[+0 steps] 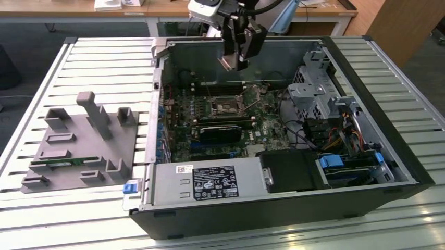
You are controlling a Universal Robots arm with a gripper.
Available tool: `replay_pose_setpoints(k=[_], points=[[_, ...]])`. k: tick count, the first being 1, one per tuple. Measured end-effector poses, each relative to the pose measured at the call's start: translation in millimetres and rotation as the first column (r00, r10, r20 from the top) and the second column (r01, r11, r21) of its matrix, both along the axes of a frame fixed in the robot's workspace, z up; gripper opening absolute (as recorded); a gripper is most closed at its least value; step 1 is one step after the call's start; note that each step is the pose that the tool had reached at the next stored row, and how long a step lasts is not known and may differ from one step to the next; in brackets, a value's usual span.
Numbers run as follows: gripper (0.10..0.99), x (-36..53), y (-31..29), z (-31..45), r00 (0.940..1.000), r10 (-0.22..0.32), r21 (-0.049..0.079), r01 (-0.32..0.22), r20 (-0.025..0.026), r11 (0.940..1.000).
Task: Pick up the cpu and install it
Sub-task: 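Place the cpu into insertion slot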
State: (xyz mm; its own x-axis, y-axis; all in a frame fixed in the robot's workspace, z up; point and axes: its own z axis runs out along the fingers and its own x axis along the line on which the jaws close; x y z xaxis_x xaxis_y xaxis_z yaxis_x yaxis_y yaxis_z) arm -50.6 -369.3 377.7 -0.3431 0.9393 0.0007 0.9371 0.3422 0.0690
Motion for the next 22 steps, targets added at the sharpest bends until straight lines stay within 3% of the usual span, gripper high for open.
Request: replay_pose_setpoints(k=[7, 13, 18, 22], points=[[0.533, 0.2, 1.4, -1.3, 0.9970, -0.077, -0.001, 0.077, 0.0001, 0.9970], [0.533, 0.1, 2.5, -2.6, 0.9887, -0.150, -0.001, 0.150, 0.0001, 0.9887], [0.533, 0.4, 5.2, -8.0, 0.9883, -0.152, -0.001, 0.152, -0.0002, 0.9883], [0.533, 0.5, 5.8, -12.3, 0.9793, -0.202, -0.001, 0.202, -0.0003, 0.9793]])
